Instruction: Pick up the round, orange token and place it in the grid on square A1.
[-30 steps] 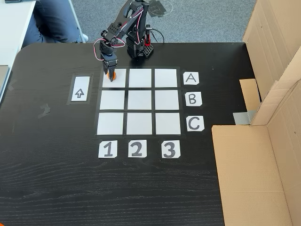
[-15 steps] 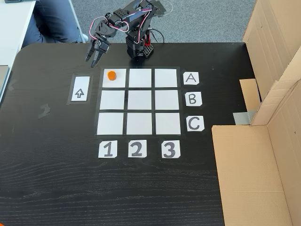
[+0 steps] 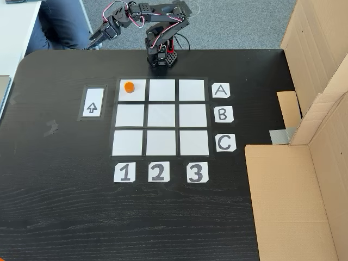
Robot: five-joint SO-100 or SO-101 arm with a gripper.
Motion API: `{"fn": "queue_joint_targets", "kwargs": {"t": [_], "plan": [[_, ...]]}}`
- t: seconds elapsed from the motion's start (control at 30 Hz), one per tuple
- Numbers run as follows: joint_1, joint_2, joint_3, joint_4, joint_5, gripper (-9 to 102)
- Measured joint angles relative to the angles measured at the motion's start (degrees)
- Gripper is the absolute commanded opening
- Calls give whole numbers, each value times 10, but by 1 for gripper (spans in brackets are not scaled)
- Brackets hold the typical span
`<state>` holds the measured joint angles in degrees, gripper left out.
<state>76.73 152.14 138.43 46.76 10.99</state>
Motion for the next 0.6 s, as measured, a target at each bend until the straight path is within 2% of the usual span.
{"fn": "queue_joint_targets", "kwargs": {"t": [0.3,0.6], "plan": [[113,135,162,1,-42,22],[152,237,323,6,-91,12]]}}
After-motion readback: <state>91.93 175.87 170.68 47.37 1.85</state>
